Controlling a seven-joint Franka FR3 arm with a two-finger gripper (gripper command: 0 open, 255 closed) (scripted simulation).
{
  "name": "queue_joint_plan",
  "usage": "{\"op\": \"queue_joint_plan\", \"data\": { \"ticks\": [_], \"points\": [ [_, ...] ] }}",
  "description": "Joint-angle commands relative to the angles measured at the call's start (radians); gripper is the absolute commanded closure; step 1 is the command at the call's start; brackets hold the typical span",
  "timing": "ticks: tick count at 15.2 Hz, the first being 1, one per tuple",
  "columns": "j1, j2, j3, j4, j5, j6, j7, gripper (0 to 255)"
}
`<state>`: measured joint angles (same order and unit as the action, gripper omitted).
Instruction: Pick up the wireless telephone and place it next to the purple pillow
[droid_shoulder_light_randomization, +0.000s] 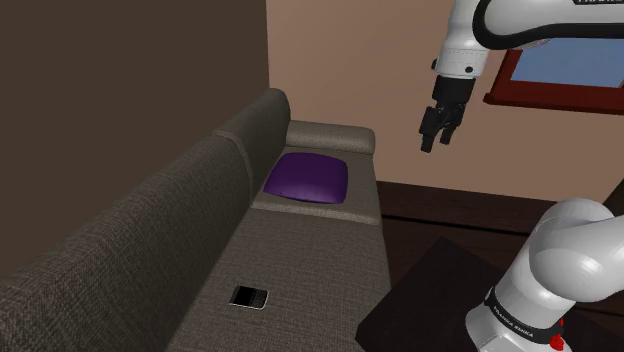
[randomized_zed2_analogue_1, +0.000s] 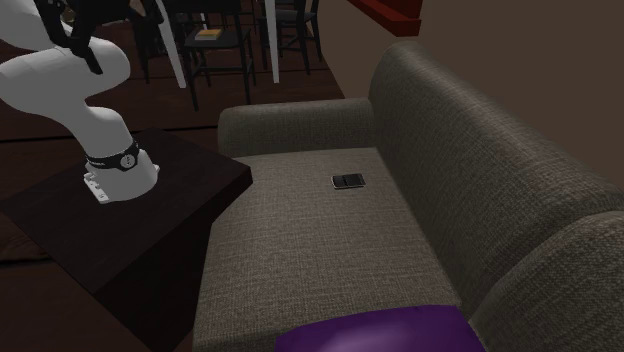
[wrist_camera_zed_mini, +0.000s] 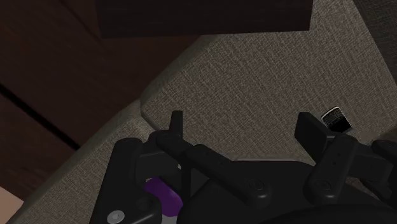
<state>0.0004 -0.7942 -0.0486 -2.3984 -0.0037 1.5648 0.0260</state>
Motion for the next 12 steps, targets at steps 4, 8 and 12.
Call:
{"op": "queue_joint_plan", "data": {
  "ticks": [4, 8, 12],
  "points": [
    [0.025, 0.042, 0.031, -0.048, 0.023, 0.094, 0.013, 0],
    [0.06, 0.118, 0.073, -0.095, 0.051, 0.222, 0.028, 0],
    [0.094, 0.213, 0.116, -0.122, 0.076, 0.352, 0.042, 0]
  ]
}}
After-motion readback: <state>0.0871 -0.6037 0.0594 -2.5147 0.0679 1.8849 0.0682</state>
